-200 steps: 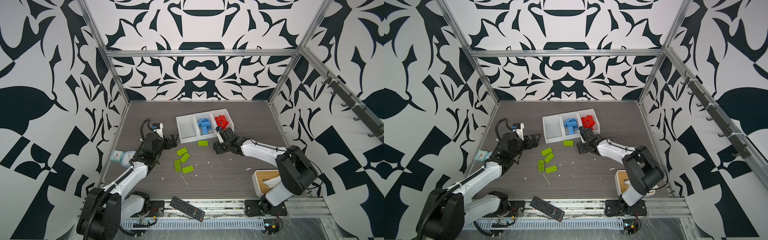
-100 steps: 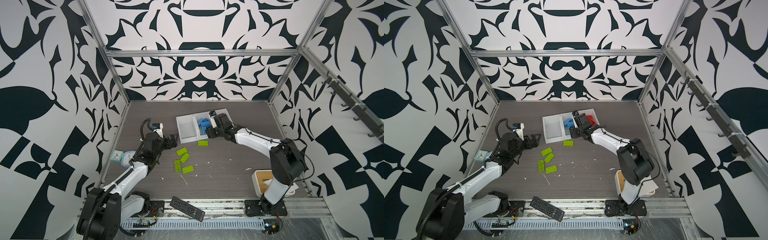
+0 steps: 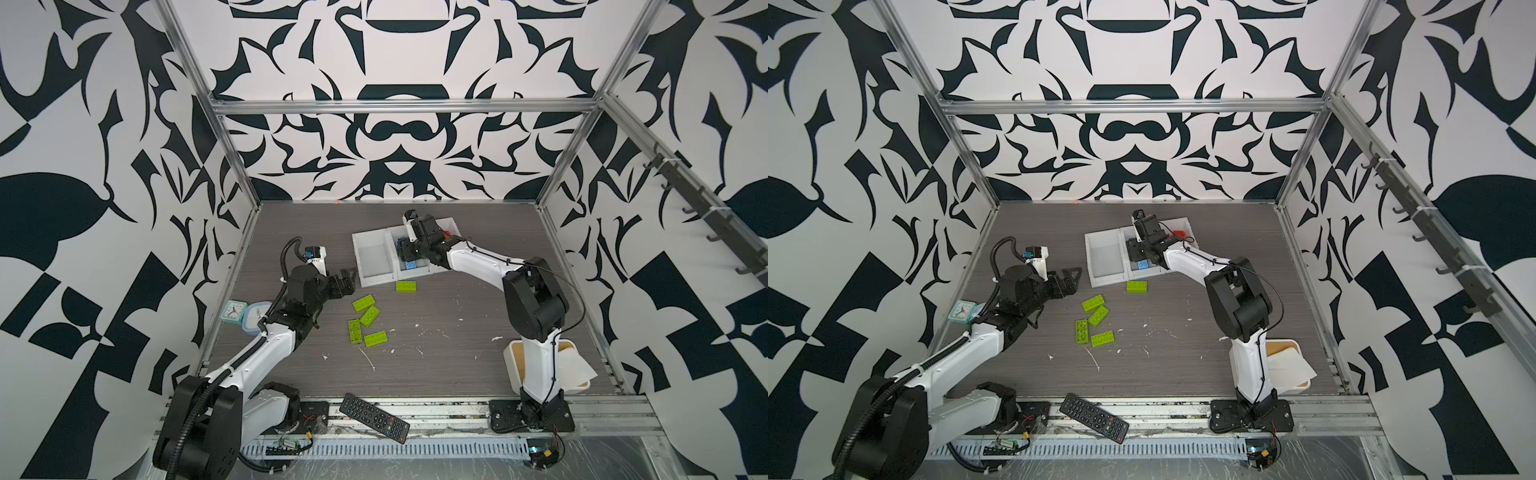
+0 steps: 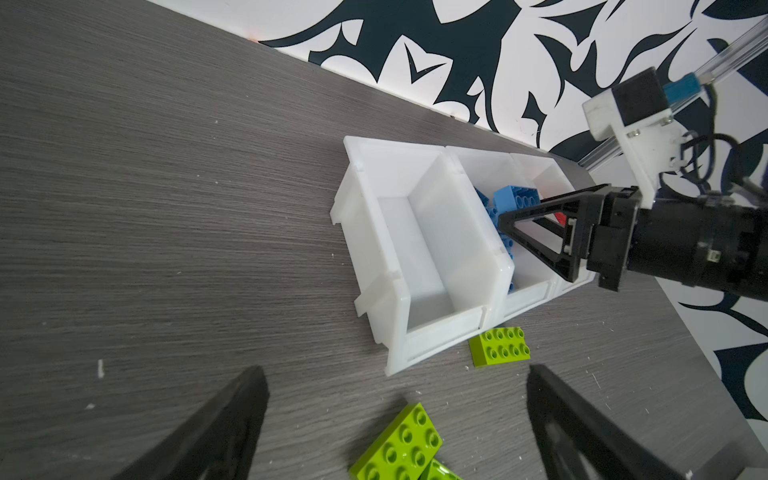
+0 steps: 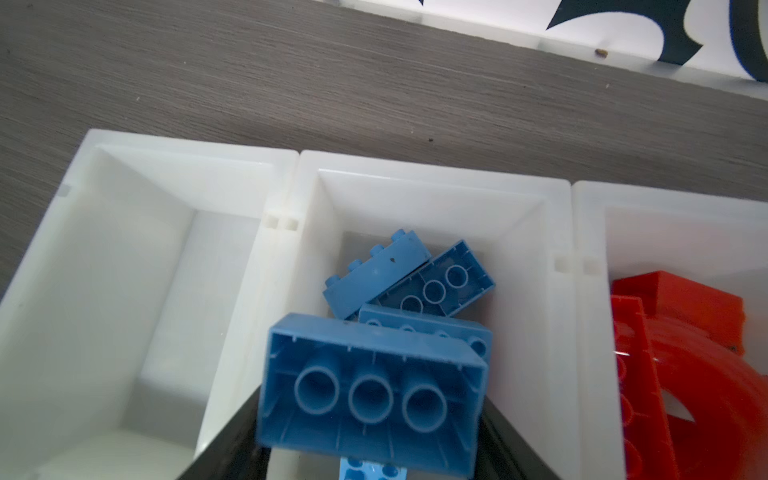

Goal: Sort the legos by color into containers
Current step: 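Lift the blue brick and drop it into the middle compartment, then move the right gripper to a lime-green brick and grasp it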

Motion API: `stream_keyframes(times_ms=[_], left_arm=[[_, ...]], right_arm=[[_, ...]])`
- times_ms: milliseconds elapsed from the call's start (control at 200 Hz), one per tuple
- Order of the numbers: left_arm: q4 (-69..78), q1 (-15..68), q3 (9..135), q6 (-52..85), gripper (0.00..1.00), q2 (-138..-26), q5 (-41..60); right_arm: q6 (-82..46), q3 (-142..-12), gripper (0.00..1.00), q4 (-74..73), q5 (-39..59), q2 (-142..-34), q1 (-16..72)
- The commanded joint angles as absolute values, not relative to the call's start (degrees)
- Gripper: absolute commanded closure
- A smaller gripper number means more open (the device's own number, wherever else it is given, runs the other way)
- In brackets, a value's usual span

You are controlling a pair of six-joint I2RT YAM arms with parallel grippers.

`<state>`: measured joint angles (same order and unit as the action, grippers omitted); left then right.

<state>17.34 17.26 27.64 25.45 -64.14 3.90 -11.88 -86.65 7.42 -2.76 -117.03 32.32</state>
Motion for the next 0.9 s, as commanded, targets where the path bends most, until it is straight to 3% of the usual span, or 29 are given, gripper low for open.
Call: stream_keyframes(times_ms=[0, 160, 315, 705, 895], left_arm=[[17.81, 17.14, 27.33, 25.14, 0.00, -63.52, 4.22], [17.86, 17.14, 27.43, 25.20, 0.00, -63.88, 4.39], [17.90, 17.14, 27.35, 25.22, 0.00, -63.64, 4.30], [17.89, 17.14, 27.26, 25.49, 0.00, -62.92, 4.48], [17.85, 17.14, 27.25, 25.58, 0.00, -63.18, 4.57]], right_arm=[[-13.59, -89.91, 0.31, 6.61, -3.74, -116.68, 31.32], [-13.93, -92.36, 0.20, 8.71, -2.72, -118.21, 30.87], [-13.10, -91.21, 0.17, 9.95, -2.50, -115.94, 31.01], [-18.47, -66.14, 0.15, 6.74, -7.30, -96.13, 38.91], [-22.57, -59.72, 0.14, 4.08, -10.38, -94.15, 42.67]])
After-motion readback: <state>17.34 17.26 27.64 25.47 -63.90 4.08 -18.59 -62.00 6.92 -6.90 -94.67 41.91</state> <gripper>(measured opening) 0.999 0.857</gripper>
